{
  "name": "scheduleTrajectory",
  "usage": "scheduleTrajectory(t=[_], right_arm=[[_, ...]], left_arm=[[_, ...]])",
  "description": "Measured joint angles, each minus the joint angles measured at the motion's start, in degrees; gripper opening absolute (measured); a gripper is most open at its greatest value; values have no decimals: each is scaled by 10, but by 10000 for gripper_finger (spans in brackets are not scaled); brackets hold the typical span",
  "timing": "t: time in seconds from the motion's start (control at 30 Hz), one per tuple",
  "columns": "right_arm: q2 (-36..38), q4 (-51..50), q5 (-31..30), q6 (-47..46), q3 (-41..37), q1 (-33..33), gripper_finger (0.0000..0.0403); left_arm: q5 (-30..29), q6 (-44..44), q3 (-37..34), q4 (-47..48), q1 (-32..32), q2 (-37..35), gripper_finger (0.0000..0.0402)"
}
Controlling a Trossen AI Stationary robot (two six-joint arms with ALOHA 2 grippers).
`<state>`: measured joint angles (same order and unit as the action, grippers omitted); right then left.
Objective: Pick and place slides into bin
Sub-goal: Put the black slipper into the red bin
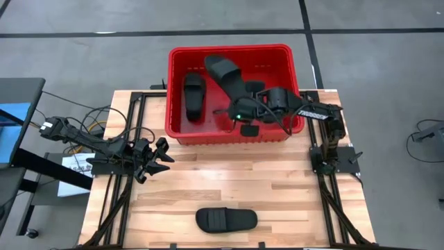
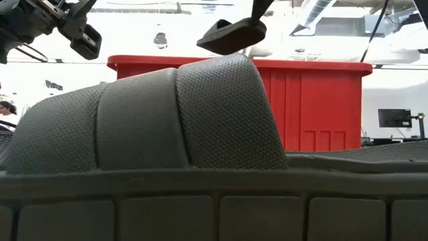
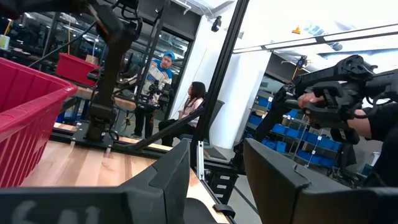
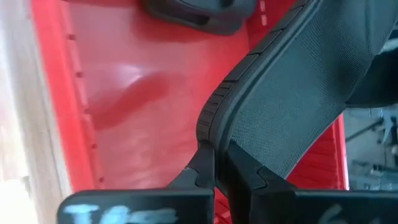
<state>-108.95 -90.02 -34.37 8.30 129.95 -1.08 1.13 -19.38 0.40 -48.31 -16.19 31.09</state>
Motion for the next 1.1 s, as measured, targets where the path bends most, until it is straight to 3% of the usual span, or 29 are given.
scheduleTrajectory(t=[0.8,1.1], right_arm=[[0,0,74,-98,-1,-122,1],[-1,0,105,-105,-39,-149,1]], left_arm=[[0,-14,0,26,0,0,142],[0,-14,0,26,0,0,142]])
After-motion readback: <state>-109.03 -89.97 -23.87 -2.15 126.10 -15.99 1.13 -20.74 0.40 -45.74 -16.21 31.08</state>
